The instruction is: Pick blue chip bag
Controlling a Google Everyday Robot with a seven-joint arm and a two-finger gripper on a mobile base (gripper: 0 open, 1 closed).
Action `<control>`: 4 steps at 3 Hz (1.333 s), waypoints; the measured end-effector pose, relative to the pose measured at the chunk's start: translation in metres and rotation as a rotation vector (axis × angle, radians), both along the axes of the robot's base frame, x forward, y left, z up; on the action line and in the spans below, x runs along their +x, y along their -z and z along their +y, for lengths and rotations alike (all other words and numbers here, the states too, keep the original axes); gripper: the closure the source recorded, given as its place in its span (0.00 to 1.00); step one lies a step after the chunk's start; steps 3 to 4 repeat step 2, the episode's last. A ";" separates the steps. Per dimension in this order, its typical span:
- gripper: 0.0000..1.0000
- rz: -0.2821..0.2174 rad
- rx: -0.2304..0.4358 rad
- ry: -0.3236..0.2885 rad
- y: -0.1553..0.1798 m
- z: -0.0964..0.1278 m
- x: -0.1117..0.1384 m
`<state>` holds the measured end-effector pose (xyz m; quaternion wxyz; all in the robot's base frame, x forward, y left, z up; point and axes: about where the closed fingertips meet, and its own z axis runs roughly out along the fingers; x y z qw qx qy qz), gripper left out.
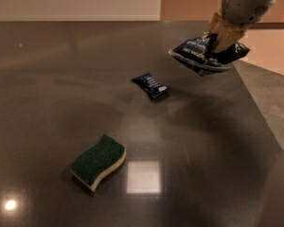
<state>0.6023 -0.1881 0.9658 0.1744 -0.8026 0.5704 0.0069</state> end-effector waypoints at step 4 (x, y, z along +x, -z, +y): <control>1.00 -0.074 0.041 -0.022 -0.027 0.020 0.004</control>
Offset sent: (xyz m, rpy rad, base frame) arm -0.0058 0.0135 0.0222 0.0240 -0.0334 0.0255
